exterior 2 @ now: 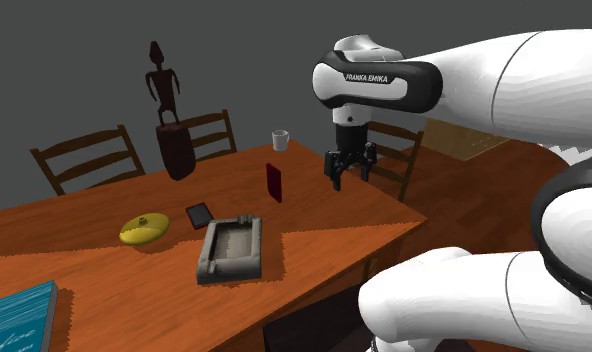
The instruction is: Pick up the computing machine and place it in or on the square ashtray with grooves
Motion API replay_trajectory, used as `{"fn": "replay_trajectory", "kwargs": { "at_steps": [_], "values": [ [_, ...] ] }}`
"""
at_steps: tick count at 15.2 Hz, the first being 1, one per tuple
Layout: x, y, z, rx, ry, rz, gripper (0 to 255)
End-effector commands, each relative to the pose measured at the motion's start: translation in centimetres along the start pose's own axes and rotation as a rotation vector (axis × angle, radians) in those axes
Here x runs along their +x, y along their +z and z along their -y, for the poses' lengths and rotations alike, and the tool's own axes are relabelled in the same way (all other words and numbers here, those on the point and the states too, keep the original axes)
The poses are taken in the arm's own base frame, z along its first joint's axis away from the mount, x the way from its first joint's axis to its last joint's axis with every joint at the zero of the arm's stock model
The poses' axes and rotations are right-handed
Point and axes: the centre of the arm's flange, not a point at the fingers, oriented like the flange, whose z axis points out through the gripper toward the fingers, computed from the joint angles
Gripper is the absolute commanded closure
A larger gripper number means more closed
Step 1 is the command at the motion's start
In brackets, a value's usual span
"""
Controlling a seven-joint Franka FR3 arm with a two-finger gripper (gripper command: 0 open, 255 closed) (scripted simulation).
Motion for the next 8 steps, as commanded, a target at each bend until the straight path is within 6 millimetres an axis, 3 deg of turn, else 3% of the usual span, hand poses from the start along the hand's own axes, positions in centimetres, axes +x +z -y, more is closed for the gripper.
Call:
{"fn": "replay_trajectory", "kwargs": {
  "at_steps": [1, 8],
  "values": [
    [0.0, 0.0, 0.0, 0.000, 0.000, 0.000, 0],
    [9.2, 1.3, 0.6, -0.011, -0.031, 0.004, 0]
  ]
}}
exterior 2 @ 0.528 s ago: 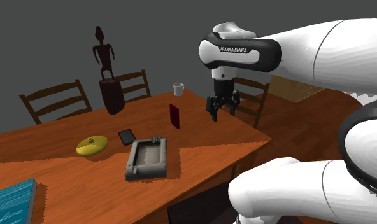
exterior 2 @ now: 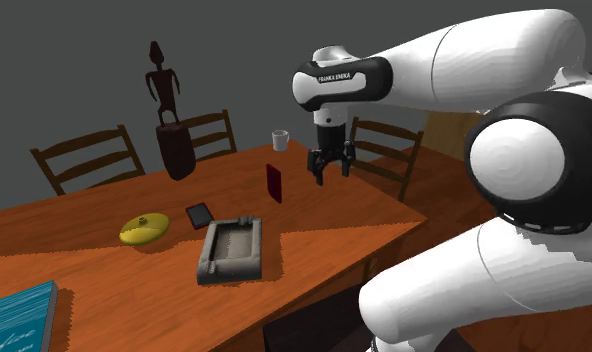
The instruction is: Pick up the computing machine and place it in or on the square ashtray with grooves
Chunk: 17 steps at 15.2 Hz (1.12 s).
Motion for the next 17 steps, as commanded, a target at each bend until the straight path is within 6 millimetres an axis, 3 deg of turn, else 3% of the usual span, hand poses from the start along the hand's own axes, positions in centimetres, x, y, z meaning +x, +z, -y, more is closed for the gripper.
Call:
{"fn": "replay_trajectory", "kwargs": {
  "at_steps": [1, 17],
  "values": [
    [2.7, 0.4, 0.3, -0.003, -0.009, 0.001, 0],
    [23.7, 3.5, 2.3, -0.027, -0.080, 0.010, 0]
  ]
}}
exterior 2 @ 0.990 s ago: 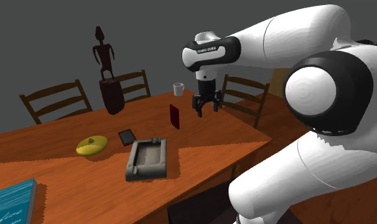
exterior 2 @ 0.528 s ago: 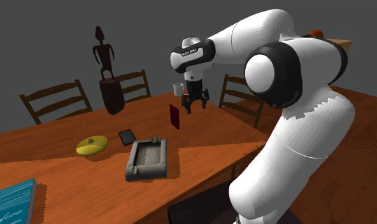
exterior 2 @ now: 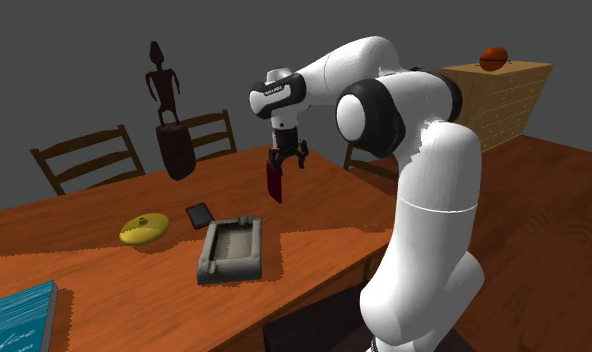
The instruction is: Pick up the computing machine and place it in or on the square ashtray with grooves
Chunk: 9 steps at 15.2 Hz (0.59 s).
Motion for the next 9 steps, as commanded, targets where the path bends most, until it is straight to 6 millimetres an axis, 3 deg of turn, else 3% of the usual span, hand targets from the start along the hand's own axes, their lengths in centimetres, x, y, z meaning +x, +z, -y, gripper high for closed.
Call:
{"fn": "replay_trajectory", "kwargs": {
  "at_steps": [1, 5, 9],
  "values": [
    [2.8, 0.3, 0.2, -0.003, -0.009, 0.001, 0],
    [8.0, 1.1, 0.6, -0.009, -0.027, 0.003, 0],
    [8.6, 2.7, 0.6, -0.010, -0.029, 0.004, 0]
  ]
}}
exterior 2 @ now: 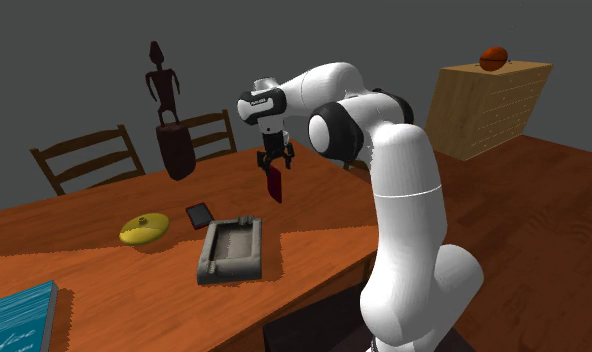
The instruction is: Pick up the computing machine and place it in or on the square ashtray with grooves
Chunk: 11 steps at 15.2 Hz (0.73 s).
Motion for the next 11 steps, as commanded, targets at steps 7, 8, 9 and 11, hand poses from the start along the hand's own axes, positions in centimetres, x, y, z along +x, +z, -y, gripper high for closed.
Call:
{"fn": "replay_trajectory", "kwargs": {
  "at_steps": [7, 8, 9, 11],
  "values": [
    [0.0, 2.9, 0.1, 0.000, 0.000, 0.000, 0],
    [0.0, 2.9, 0.1, 0.000, 0.000, 0.000, 0],
    [0.0, 2.9, 0.1, 0.000, 0.000, 0.000, 0],
    [0.0, 2.9, 0.1, 0.000, 0.000, 0.000, 0]
  ]
}}
